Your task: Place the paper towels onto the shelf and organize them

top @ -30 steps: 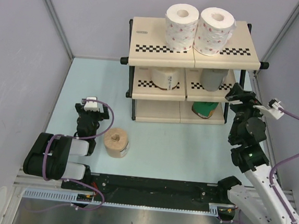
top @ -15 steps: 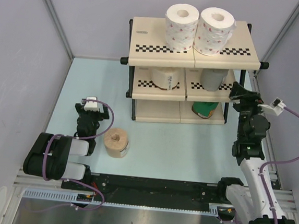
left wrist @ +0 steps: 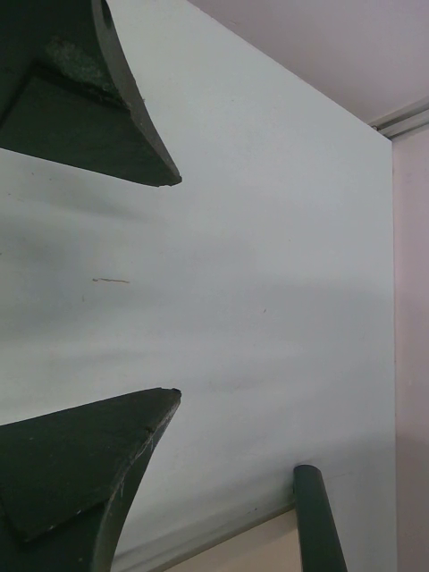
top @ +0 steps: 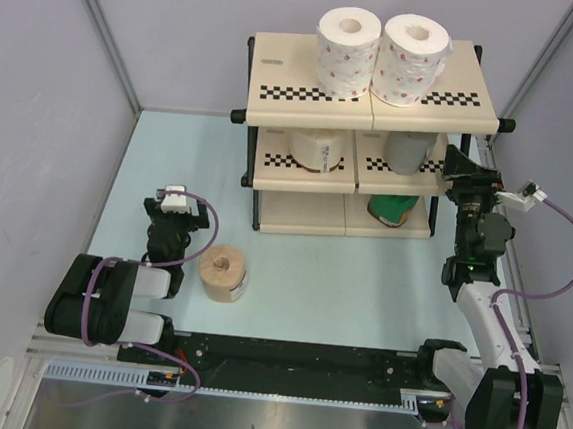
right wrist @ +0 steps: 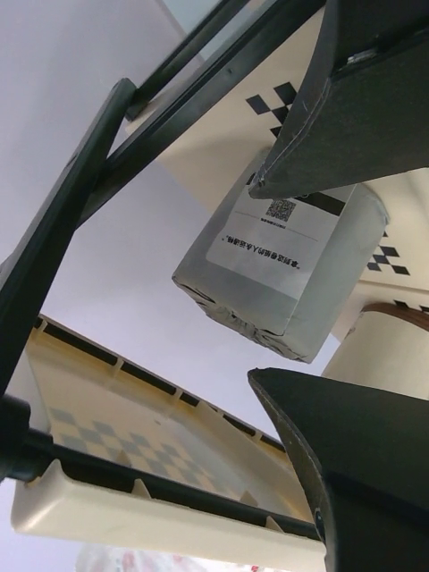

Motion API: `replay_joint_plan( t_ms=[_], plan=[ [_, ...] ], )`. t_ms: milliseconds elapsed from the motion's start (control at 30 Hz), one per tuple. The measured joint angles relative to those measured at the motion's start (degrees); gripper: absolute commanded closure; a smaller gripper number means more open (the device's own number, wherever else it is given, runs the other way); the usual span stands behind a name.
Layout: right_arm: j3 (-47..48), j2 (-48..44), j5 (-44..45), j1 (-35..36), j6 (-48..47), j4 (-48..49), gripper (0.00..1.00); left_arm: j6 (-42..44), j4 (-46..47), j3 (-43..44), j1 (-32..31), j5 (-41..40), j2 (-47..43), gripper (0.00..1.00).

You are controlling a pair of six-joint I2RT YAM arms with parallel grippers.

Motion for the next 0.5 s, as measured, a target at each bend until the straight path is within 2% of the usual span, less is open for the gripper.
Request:
replay_joint_plan(
  t_ms=[267,500],
  plan=[
    [0.0,2.2,0.5,0.7,1.3,4.3,0.20,0.0,0.0,0.0,0.0,0.0,0.0,0.00],
    [0.1,5.8,4.1,4.4,0.6,5.6,0.20,0.0,0.0,0.0,0.0,0.0,0.0,0.00]
  ],
)
